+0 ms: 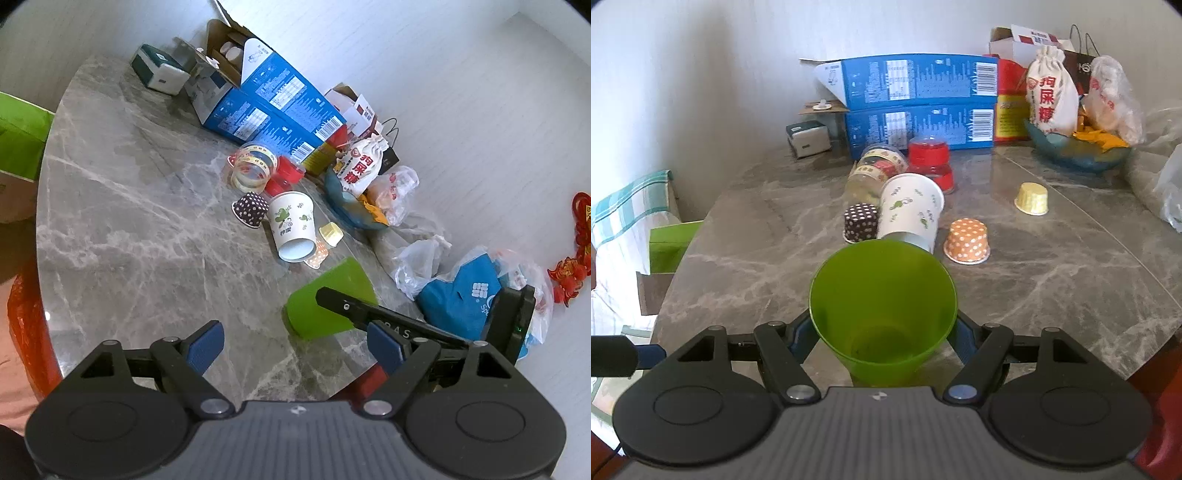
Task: Flip cup upright
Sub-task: 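Carry the green cup mouth-up with the right tool and lower it onto the table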
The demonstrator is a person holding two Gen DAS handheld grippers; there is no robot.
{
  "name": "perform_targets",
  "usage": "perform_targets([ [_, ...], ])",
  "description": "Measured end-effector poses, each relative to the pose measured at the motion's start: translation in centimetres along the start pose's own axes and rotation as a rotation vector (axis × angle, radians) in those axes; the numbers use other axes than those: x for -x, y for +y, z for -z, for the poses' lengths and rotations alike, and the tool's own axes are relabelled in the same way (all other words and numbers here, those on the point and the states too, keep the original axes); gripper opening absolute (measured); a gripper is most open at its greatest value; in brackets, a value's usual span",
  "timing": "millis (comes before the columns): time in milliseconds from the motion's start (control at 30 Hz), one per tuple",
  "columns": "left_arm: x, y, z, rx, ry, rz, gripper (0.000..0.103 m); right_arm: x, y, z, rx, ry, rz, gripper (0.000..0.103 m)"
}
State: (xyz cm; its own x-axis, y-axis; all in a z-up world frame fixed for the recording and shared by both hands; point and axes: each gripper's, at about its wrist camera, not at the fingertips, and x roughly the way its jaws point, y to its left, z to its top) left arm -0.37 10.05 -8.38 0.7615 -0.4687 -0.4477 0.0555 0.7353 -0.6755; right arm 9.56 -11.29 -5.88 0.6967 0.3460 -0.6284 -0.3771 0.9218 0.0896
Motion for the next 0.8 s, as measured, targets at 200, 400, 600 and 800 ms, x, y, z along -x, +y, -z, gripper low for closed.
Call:
perform_targets([
  [200, 0.4, 0.6, 0.3, 0.021, -0.009, -0.01, 0.087, -0.8, 0.9, -0.3, 0.022, -0.01, -0.009, 0.073],
  [400, 0.4, 1.0, 0.7, 0.035, -0.005, -0.015, 0.087, -1.5, 1.7, -0.6, 0.054, -0.025, 0.006, 0.073],
  [600, 0.5, 1.2, 1.0, 0.042, -0.01, -0.019, 0.087, -1.9, 2.5, -0.5, 0.088, -0.045, 0.01, 0.079],
  [800, 0.6, 1.0, 1.3, 0.036, -0.016, -0.024, 0.087, -1.3, 2.0, -0.2, 0.064, -0.109, -0.017, 0.098],
])
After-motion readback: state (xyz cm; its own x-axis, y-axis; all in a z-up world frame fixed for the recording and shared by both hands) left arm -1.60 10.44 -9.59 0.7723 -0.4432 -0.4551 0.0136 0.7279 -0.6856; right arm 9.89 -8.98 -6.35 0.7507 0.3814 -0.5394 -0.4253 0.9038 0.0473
